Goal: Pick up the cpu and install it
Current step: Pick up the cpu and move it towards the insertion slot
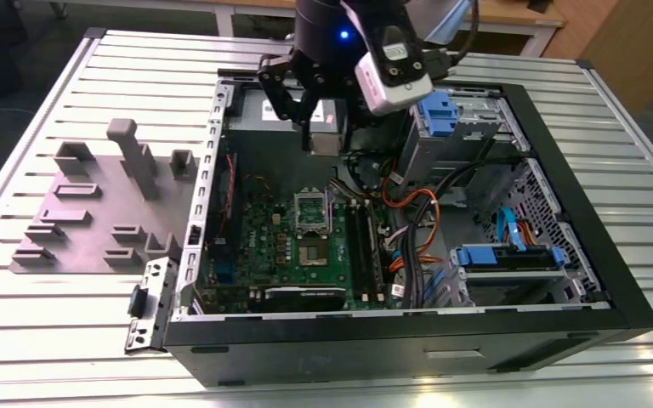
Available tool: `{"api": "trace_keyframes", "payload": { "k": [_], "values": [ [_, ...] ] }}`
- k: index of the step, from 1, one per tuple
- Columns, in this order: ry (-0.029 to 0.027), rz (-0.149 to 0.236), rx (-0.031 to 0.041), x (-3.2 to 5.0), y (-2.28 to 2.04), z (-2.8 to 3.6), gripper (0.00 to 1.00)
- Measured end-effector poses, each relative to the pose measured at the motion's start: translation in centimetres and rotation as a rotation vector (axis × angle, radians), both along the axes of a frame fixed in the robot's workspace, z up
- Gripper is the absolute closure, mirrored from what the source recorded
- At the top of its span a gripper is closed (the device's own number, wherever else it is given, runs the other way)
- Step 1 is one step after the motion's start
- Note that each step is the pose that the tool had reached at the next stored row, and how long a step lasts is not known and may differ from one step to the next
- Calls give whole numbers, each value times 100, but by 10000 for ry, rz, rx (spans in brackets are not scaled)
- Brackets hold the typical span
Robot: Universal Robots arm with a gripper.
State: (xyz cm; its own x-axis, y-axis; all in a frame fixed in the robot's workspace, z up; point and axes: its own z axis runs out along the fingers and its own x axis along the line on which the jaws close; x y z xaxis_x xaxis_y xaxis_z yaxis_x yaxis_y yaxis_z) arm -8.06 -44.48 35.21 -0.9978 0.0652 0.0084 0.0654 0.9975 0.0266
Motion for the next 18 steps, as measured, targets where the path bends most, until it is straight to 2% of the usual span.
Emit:
{"api": "trace_keyframes", "payload": {
  "k": [4, 11, 18],
  "values": [
    [0, -2, -1, 67, -25, -2, 53],
    [0, -2, -1, 140, -146, -13, 53],
    [0, -3, 0, 142, -154, -14, 53]
  ]
}}
